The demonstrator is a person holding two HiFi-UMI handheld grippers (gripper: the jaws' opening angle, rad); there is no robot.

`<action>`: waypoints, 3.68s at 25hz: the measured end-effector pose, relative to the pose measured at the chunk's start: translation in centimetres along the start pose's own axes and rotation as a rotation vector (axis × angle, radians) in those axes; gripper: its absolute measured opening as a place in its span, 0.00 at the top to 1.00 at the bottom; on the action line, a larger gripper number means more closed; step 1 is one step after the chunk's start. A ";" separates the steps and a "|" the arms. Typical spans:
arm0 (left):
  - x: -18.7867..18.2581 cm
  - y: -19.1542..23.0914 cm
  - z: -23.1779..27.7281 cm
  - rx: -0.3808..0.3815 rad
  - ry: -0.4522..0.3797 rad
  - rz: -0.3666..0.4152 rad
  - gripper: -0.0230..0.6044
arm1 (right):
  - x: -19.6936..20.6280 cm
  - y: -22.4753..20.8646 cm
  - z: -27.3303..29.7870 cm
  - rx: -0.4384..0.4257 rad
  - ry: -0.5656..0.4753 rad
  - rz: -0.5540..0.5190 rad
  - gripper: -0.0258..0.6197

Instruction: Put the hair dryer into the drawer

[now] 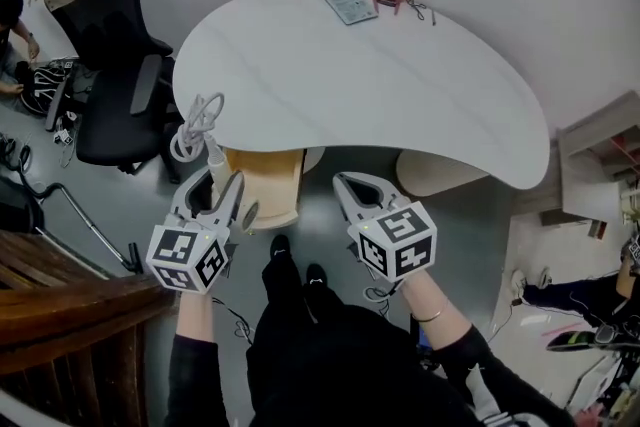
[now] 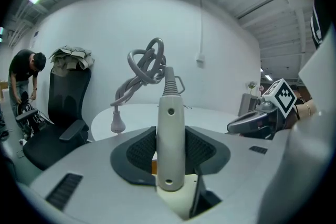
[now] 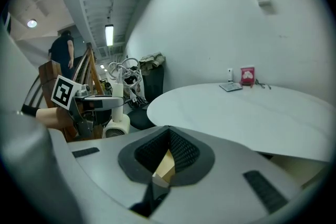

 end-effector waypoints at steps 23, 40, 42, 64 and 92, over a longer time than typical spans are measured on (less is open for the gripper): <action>4.9 3.2 7.0 0.288 0.117 0.066 0.68 | -0.1 0.1 6.0 0.125 0.096 0.045 0.96; 8.0 2.9 9.3 0.484 0.147 0.116 0.68 | 0.0 0.0 8.1 0.194 0.146 0.054 0.96; 8.4 2.8 9.5 0.502 0.154 0.115 0.68 | 0.0 0.1 8.2 0.198 0.152 0.053 0.96; 13.9 3.2 9.9 0.623 0.312 0.178 0.68 | 1.6 1.0 10.2 0.198 0.220 0.060 0.96; 17.8 2.7 11.5 0.669 0.570 0.286 0.68 | 2.7 1.8 12.0 0.174 0.272 0.075 0.96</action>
Point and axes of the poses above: the fingertips, and each gripper's own axes: z forward along the fingers, y to its left, x out of its underside, the point moved 9 cm from there along -z, backward along the fingers, and after that the axes turned 7 degrees about z, right-handed, at the moved point
